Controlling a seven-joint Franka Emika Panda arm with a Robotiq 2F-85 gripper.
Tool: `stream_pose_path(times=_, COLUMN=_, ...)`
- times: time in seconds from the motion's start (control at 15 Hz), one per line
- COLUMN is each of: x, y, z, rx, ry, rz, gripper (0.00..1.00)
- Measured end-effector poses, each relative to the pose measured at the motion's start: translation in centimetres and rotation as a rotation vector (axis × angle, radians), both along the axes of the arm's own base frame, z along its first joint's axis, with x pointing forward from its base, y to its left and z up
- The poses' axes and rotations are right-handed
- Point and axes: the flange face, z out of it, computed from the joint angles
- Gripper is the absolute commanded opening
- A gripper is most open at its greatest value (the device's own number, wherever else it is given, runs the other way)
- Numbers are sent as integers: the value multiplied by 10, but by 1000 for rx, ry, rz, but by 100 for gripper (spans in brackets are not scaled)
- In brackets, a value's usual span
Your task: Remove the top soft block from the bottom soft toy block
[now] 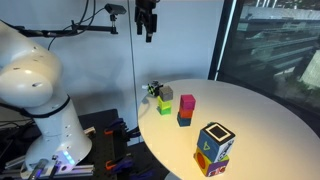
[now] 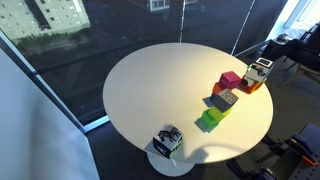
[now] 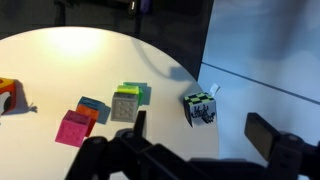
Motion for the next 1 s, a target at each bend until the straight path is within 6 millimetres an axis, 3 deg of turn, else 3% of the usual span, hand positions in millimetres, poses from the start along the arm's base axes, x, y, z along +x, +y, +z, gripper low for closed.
stream_pose_path(times=0.47, x=23, y=-46, z=-9, rx=-98, ry=-42, rz=-107, gripper=100)
stream_pose_path(times=1.0, x=57, y=-125, z=-35, rx=-146, ry=-93, rz=-264, gripper=100)
